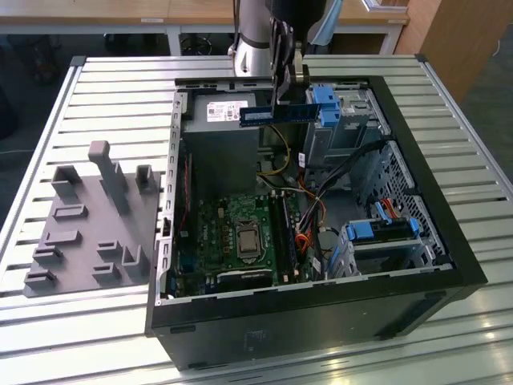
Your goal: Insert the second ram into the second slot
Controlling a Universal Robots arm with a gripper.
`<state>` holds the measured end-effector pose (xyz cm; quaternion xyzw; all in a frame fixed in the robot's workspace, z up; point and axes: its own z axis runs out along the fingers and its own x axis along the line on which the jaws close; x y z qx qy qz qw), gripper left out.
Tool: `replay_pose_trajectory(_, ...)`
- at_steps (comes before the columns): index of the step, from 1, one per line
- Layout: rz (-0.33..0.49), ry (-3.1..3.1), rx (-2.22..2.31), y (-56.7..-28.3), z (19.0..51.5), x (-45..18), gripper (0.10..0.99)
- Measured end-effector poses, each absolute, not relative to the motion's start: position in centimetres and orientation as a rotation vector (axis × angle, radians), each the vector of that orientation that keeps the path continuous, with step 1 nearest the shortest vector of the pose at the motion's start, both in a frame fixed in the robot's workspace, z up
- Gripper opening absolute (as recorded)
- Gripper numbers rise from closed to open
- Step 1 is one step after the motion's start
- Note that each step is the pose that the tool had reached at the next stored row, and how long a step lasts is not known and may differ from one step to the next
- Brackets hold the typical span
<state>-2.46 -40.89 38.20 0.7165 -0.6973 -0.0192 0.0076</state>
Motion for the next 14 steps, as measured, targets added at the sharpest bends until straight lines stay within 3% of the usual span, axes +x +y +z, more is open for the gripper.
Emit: replay_pose_trajectory(14, -0.059, -2.179, 2.239, -41.41, 38.20, -2.46, 0.137)
